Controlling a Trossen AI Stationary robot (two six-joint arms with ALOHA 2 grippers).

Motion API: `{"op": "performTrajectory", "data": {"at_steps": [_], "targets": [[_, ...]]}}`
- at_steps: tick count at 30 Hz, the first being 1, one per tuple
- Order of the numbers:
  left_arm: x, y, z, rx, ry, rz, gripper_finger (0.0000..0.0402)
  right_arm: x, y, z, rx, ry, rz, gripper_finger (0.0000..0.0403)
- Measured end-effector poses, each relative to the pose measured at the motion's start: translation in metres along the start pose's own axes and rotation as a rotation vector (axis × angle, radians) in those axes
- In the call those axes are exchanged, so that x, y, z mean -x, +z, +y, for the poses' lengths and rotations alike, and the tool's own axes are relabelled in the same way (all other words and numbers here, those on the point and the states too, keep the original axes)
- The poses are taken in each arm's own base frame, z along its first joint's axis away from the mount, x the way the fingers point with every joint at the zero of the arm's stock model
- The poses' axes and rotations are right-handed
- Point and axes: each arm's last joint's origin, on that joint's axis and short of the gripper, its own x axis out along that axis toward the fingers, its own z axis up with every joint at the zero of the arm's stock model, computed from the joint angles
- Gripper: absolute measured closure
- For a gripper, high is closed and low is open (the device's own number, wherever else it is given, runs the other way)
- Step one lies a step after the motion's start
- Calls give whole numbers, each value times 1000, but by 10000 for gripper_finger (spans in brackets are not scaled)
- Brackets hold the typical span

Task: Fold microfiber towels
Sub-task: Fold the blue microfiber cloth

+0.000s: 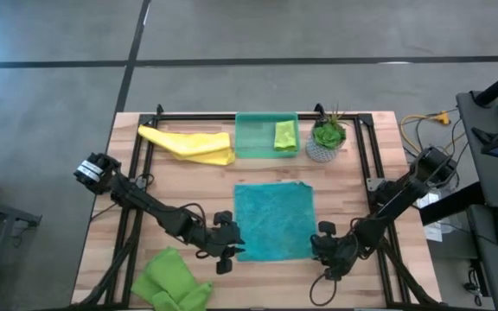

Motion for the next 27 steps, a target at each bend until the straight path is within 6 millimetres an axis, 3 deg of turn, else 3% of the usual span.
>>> {"op": "performTrajectory", "data": {"at_steps": [14,18,27], "targets": [[0,1,-1,4,-8,-13,317,-11,-6,-4,-19,-39,47,240],[0,1,-1,4,-8,-13,317,-11,-7,-4,-17,-45,52,269],[-10,-9,-5,-31,-75,56,317,-11,-9,-8,-17,-79,72,385]]}}
